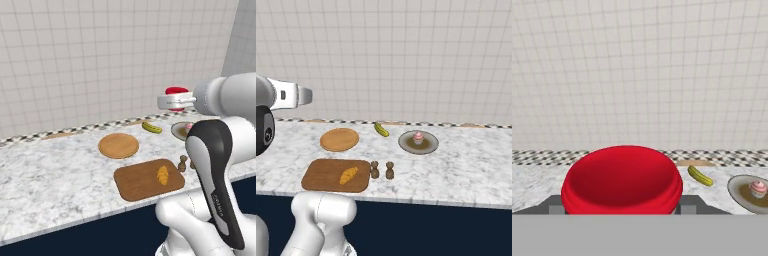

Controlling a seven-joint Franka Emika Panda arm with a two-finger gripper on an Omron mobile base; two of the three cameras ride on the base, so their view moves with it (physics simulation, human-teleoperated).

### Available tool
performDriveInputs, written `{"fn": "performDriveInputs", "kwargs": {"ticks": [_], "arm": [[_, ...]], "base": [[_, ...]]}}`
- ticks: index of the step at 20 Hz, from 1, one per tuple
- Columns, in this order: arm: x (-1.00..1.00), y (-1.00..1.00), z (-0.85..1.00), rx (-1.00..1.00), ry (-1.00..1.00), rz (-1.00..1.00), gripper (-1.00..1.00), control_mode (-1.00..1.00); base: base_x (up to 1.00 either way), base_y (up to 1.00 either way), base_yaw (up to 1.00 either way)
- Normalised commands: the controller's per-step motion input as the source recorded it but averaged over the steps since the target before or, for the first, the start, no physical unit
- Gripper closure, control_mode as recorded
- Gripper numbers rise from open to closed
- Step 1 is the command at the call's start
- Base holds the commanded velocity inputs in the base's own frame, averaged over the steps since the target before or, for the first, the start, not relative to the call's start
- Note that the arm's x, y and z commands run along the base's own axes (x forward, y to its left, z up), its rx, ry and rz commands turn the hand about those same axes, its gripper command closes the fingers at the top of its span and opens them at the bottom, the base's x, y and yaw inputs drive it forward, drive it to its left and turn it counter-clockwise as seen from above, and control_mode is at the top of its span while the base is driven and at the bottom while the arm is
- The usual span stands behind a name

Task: From the different types of pastries on the counter, select a croissant and place it on the cutting board. Then retrieve a jar of jam from the cabinet and place it alongside the croissant on the cutting board.

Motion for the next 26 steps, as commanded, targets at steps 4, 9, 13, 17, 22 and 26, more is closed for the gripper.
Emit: {"fn": "performDriveInputs", "kwargs": {"ticks": [4,9,13,17,22,26], "arm": [[0.0,0.0,0.0,0.0,0.0,0.0,1.0,1.0],[0.0,0.0,-0.2,0.01,0.01,-0.02,1.0,-1.0],[0.0,0.65,-0.9,0.01,0.01,-0.45,1.0,-1.0],[-0.1,0.81,-1.0,0.05,0.0,-0.69,1.0,-1.0],[0.14,0.33,-1.0,0.13,0.0,-0.58,1.0,-1.0],[0.49,-0.38,-0.93,0.15,0.0,-0.3,1.0,-1.0]], "base": [[0.0,0.0,0.0],[0.0,0.0,0.0],[0.0,0.0,0.0],[0.0,0.0,0.0],[0.0,0.0,0.0],[0.0,0.0,0.0]]}}
